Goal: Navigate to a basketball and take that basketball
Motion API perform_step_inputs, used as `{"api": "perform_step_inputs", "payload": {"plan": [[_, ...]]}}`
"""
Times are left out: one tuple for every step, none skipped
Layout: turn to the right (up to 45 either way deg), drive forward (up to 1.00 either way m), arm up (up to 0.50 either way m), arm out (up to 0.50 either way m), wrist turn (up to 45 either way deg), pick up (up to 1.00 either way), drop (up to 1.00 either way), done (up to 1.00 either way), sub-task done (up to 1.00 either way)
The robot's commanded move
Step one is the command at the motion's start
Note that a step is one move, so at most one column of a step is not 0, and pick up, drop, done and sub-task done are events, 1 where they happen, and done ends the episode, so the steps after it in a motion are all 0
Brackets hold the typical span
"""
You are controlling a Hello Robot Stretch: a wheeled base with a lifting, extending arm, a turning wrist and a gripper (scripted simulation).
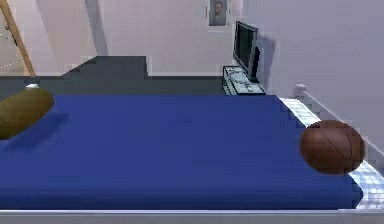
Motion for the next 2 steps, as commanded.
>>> {"api": "perform_step_inputs", "payload": {"plan": [[-45.0, 0.0, 0.0, 0.0, 0.0, 0.0, 0.0, 0.0, 0.0], [0.0, 0.0, 0.5, 0.0, 0.0, 0.0, 0.0, 0.0, 0.0]]}}
